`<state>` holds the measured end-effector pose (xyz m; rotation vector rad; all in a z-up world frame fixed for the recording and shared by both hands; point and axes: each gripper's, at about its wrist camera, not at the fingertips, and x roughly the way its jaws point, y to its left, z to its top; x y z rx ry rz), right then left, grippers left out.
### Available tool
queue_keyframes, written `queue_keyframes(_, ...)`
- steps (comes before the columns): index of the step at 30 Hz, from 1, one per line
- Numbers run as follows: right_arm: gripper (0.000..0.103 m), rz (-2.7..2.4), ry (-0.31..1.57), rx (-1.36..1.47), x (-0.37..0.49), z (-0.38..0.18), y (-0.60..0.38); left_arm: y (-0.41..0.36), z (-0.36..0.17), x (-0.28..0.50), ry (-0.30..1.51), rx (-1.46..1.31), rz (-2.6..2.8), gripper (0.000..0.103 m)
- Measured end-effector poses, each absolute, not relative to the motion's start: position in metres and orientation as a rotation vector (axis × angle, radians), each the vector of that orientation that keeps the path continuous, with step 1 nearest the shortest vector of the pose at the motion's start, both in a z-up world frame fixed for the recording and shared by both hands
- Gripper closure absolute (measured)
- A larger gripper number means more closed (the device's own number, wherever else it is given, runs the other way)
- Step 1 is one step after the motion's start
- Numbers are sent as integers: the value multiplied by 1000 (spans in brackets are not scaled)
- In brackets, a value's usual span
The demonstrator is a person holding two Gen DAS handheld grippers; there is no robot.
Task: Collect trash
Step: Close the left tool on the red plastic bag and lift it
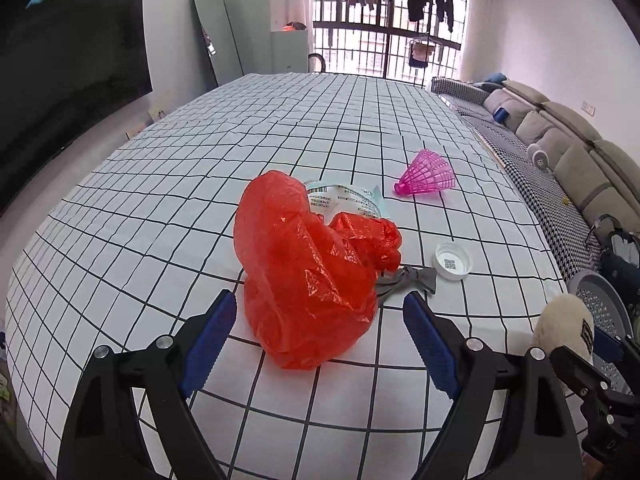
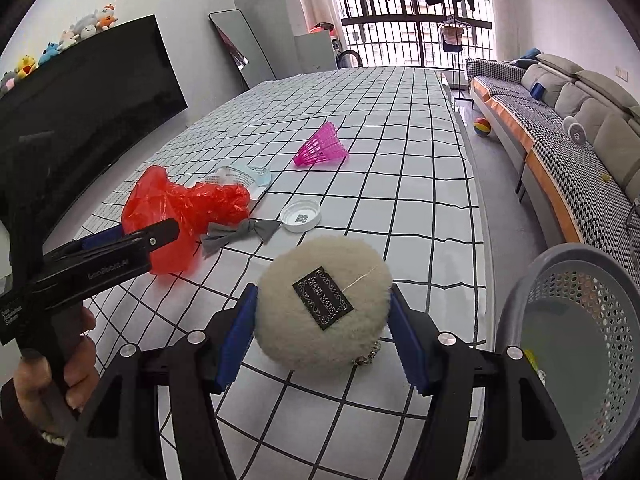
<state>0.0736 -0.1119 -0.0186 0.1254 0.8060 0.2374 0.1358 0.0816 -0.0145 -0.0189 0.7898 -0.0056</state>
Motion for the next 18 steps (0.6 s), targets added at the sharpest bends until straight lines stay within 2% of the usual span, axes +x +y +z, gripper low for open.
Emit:
queue_keyframes(4, 41, 241, 808, 131, 74, -19, -113, 80, -20, 143, 808, -14, -1, 31)
queue_keyframes(6, 41, 243, 809, 133, 74, -20, -113, 79, -22, 145, 817, -13, -3, 44)
queue_keyframes(7, 41, 245, 809, 134, 74, -20, -114, 80, -23, 145, 820, -15, -5, 47)
queue_keyframes(11, 41, 249, 808, 134, 73, -19, -112, 82, -23, 145, 827, -13, -3, 76)
queue_keyframes(12, 41, 250, 806, 134, 72, -18, -112, 83, -22, 144, 826, -14, -3, 80)
queue_keyframes(15, 41, 251, 802, 131, 70, -16, -111, 89, -15, 139, 810, -26, -5, 85)
queue_keyframes(18, 41, 251, 798, 131, 69, -14, -110, 96, -3, 130, 780, -42, -5, 86)
